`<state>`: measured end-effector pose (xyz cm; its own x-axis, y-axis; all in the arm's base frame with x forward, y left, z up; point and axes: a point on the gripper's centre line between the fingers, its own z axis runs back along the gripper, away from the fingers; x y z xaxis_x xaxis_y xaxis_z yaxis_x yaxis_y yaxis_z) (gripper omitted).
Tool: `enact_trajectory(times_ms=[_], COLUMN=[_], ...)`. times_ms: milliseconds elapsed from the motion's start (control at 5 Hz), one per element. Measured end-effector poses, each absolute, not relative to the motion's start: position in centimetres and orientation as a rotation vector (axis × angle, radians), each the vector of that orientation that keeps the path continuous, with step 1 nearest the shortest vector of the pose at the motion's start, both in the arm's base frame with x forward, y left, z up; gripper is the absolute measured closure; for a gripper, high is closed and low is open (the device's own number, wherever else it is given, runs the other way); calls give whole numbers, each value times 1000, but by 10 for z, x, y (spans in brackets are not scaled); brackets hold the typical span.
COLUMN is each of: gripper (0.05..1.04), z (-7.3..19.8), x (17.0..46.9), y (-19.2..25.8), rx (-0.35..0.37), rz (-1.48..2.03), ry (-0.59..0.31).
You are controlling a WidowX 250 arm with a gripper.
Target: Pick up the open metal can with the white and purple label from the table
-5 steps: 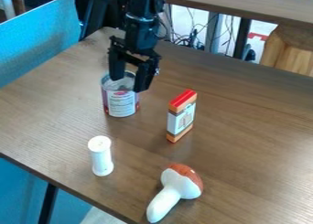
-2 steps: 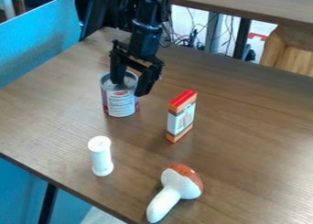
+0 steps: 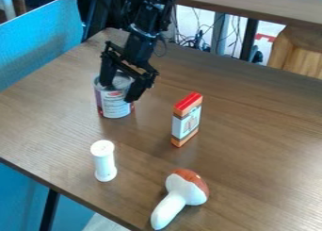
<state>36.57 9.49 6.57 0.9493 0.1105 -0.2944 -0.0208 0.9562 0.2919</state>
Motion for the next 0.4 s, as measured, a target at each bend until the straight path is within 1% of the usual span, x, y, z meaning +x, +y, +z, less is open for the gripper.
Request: enact_trajectory(times_ms=[200, 400], gripper=[83, 83], z=[65, 71], x=[363, 364], y=[117, 139], rx=[383, 396], rz=[156, 215], ry=[352, 358])
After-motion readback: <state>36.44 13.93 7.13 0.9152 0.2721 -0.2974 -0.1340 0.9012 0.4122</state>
